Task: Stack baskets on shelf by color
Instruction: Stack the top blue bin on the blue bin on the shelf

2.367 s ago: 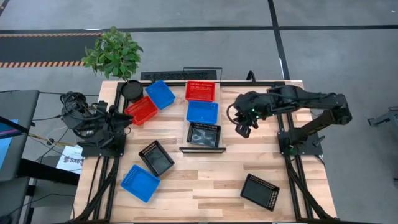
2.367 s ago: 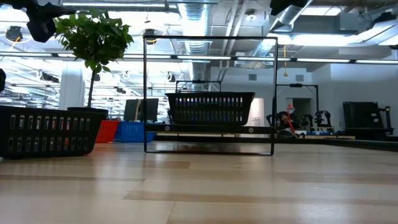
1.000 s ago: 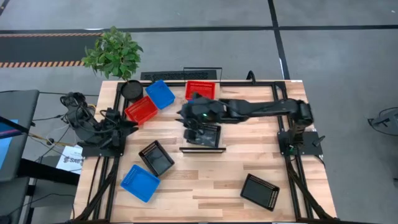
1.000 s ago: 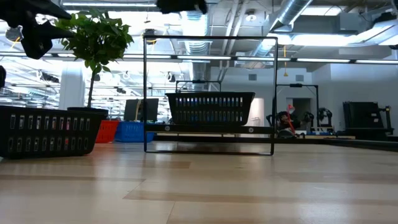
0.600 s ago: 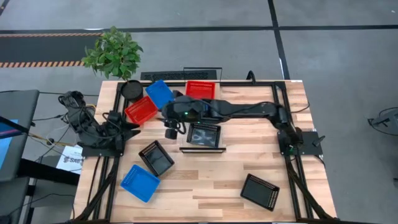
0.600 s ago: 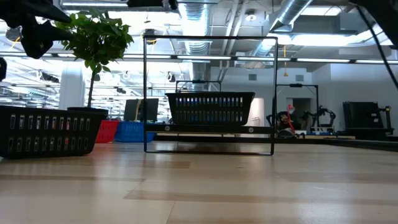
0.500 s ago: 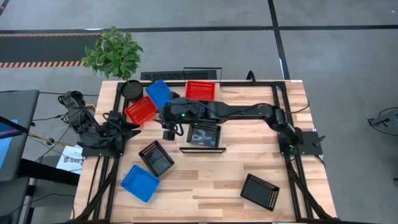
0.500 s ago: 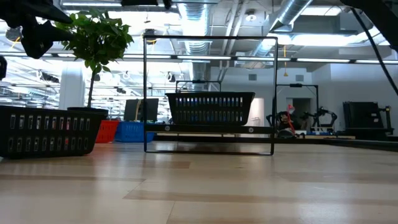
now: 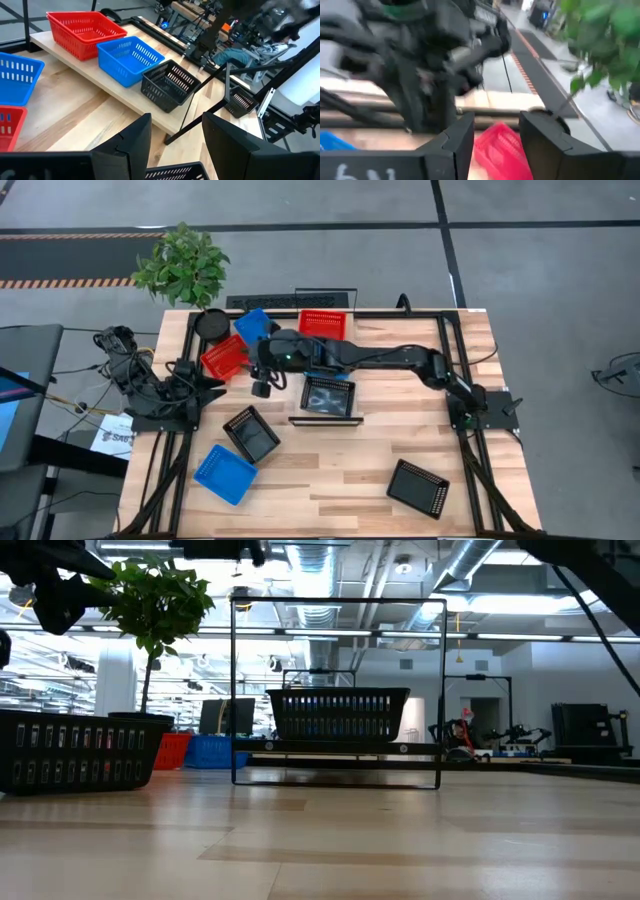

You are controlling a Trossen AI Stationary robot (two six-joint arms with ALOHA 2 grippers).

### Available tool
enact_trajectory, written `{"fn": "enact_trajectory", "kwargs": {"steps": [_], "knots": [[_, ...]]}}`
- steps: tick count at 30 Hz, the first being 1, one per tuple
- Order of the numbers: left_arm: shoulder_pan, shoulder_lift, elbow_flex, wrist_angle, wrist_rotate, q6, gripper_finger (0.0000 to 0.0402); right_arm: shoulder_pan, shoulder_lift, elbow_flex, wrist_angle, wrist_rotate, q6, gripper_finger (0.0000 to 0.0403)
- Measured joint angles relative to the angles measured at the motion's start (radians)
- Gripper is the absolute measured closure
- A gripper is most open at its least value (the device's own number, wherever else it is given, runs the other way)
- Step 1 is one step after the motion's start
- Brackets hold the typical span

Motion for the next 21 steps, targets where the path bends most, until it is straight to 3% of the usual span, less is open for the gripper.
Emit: {"fn": "enact_trajectory", "kwargs": {"steps": [6,10,21], "knots": [[0.0,0.0,0.0,-0.02,0.0,-0.029,0.0234,-0.058,0.097,0.004,0.194,-0.007,0.007,0.0218],[0.0,0.0,0.0,-0.051,-0.001,-0.069,0.0234,-0.099,0.15,0.004,0.233,-0.022,0.0,0.0224],[0.0,0.0,0.0,-0.133,-0.01,-0.172,0.0234,-0.224,0.191,0.002,0.115,-0.023,-0.011,0.0231]]}}
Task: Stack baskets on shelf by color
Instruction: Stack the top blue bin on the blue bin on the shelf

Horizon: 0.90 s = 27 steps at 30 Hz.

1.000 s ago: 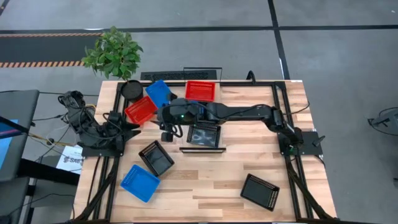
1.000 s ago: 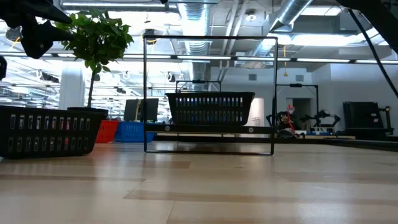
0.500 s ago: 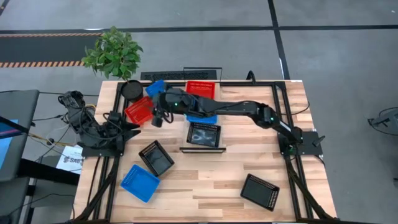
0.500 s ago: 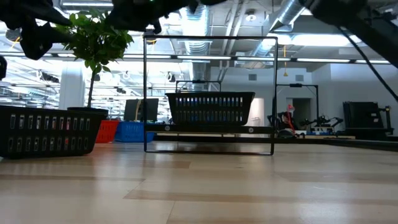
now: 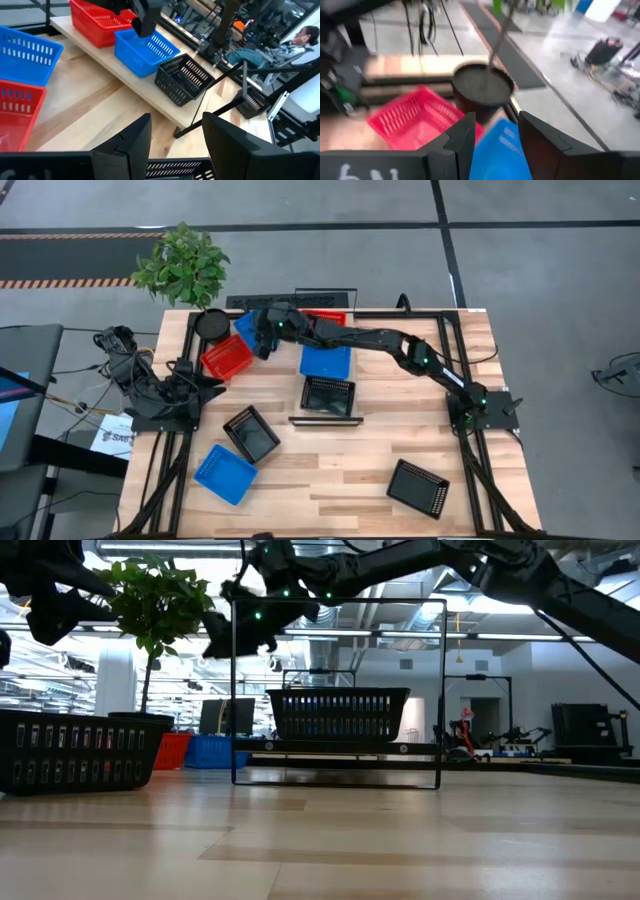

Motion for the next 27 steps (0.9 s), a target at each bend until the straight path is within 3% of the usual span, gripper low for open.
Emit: {"fn": "enact_trajectory", "kwargs": {"steps": [10,27], "knots": [[0.0,0.0,0.0,-0.065,-0.024,-0.087,0.0234,-0.037,0.0,0.0,-0.099,-0.058,-0.135,0.0235],[0.001,0.0,0.0,-0.083,-0.027,-0.141,0.0234,-0.026,0.063,0.0,-0.131,-0.081,-0.066,0.0235]]}}
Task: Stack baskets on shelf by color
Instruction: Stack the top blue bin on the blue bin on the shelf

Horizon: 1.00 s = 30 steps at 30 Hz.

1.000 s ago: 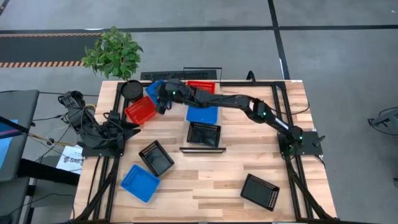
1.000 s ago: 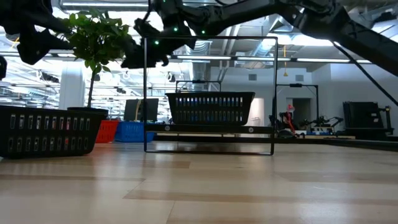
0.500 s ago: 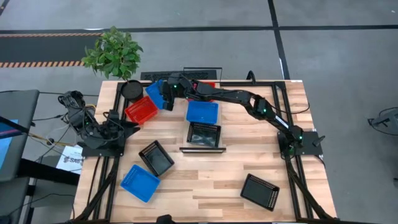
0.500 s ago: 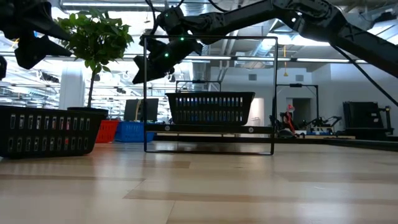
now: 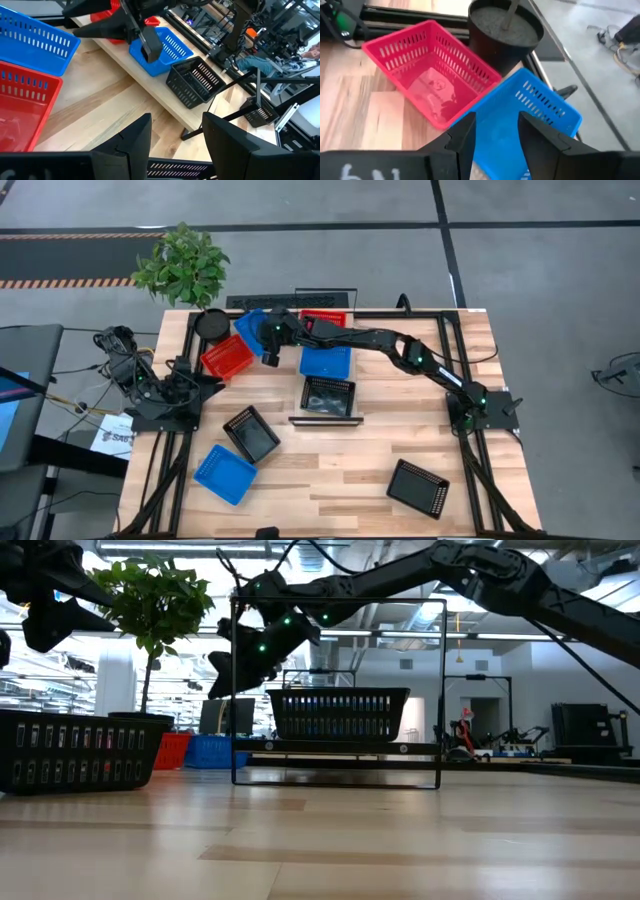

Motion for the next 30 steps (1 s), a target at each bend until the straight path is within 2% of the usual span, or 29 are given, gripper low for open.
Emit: {"fn": "enact_trajectory", "kwargs": {"steps": [10,14,20,27,30], "knots": [[0.001,0.0,0.0,0.001,-0.022,0.005,0.0237,0.013,-0.003,0.0,-0.05,0.0,0.093,0.0235],[0.03,0.013,0.0,0.0,-0.065,0.005,0.0256,0.034,-0.068,-0.001,-0.111,0.004,0.071,0.0235],[0.154,0.104,0.0,-0.002,-0.06,0.001,0.0311,0.042,-0.214,0.003,-0.22,0.011,0.052,0.0235],[0.336,0.292,0.0,0.022,0.064,0.01,0.0389,0.06,-0.371,0.001,-0.357,0.014,0.048,0.0235],[0.416,0.374,0.0,0.084,0.095,0.043,0.0398,0.068,-0.431,0.002,-0.4,0.019,0.051,0.0235]]}}
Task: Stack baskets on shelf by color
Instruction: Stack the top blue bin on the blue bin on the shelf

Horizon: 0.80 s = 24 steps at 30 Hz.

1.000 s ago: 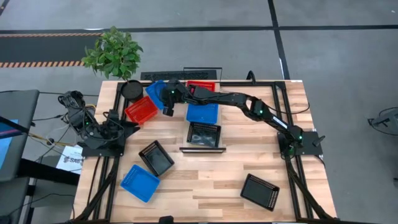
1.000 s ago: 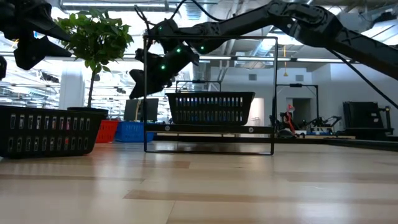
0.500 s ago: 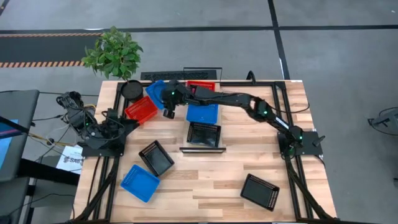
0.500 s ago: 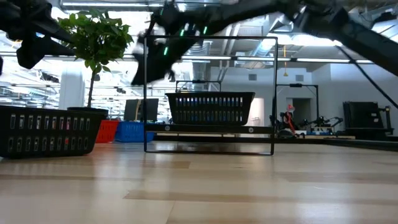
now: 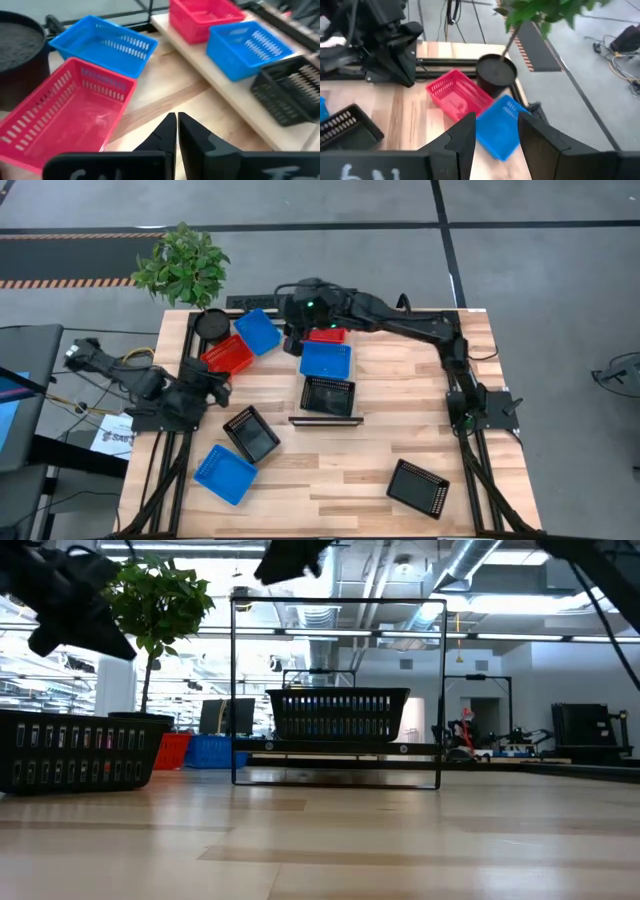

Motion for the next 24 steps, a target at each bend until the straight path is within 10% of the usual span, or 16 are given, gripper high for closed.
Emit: {"fn": "enact_trajectory", "kwargs": {"steps": [10,24], "knots": [[0.344,0.284,0.012,0.444,0.357,0.417,0.0401,0.036,-0.179,0.0,-0.072,0.015,0.004,0.0235],[0.767,0.6,0.208,0.567,0.365,0.93,0.0401,0.102,-0.239,-0.002,-0.283,0.061,0.132,0.0235]]}}
